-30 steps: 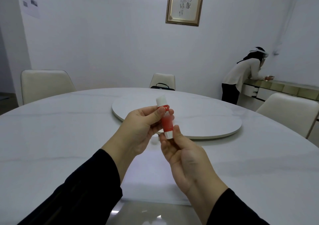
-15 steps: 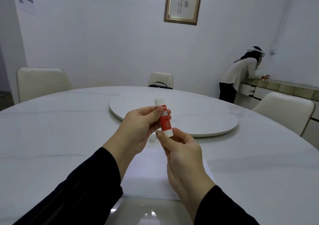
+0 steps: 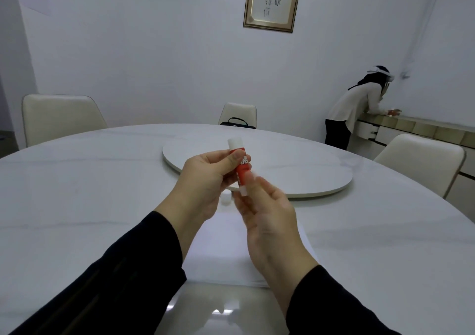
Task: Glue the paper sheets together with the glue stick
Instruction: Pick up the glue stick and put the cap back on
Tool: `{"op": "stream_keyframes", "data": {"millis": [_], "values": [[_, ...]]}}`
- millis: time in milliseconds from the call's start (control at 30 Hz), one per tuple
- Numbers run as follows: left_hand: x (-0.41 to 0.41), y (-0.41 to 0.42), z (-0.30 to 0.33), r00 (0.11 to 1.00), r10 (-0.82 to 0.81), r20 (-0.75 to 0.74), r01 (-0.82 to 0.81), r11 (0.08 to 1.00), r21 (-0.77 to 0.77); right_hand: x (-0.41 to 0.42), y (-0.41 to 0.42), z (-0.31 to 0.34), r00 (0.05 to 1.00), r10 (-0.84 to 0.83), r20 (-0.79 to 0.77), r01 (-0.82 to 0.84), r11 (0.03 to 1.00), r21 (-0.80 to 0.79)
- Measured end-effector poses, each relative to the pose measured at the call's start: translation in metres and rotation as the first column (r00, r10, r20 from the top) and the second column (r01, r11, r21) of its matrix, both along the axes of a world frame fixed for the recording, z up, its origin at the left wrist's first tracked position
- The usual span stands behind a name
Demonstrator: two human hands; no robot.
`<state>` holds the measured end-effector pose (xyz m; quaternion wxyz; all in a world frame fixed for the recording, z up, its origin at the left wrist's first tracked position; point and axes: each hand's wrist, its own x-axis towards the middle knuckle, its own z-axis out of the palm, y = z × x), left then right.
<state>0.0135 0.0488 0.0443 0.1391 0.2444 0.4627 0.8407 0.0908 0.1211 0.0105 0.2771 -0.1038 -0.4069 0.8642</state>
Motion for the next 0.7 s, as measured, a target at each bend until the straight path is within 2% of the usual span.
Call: {"op": "stream_keyframes", "data": {"millis": [67,133,300,400,467,567,600,633,667,700], "values": [[-0.002,-0.004,0.000,1.000,-0.021,0.010,0.021,0.999,0.027,0.002,0.001,0.005,0.987,0.159,-0.032,-0.162,0.966,-0.200],[-0.005,-0.006,0.000,0.999,-0.037,0.009,0.036,0.999,0.036,0.002,0.001,0.004,0.978,0.206,-0.028,-0.207,0.952,-0.228],[-0.007,-0.003,0.000,1.000,-0.009,0.026,0.008,0.999,0.042,-0.002,-0.001,0.000,0.998,0.026,-0.058,-0.027,0.999,-0.029],[-0.006,-0.002,-0.001,1.000,0.000,0.028,-0.001,0.999,0.045,-0.003,-0.002,-0.003,0.996,-0.086,-0.036,0.089,0.991,0.103],[-0.008,-0.007,0.001,0.999,-0.026,0.030,0.023,0.997,0.076,-0.003,0.002,0.004,0.999,-0.036,-0.008,0.036,0.987,0.156],[-0.016,-0.017,0.004,0.994,-0.107,0.021,0.104,0.988,0.113,-0.011,0.028,0.021,0.997,0.034,0.069,-0.044,0.989,0.140],[-0.018,-0.019,0.003,0.993,-0.112,0.028,0.108,0.989,0.103,-0.017,0.038,0.026,0.990,0.000,0.142,-0.029,0.979,0.201],[-0.020,-0.020,0.002,0.994,-0.103,0.043,0.099,0.991,0.085,-0.026,0.048,0.029,0.970,-0.058,0.238,-0.029,0.938,0.344],[-0.023,-0.020,0.000,0.995,-0.083,0.062,0.079,0.995,0.062,-0.037,0.057,0.028,0.933,-0.135,0.334,-0.070,0.841,0.536],[-0.025,-0.020,-0.001,0.995,-0.059,0.079,0.056,0.998,0.037,-0.048,0.063,0.025,0.890,-0.225,0.396,-0.148,0.679,0.719]]}}
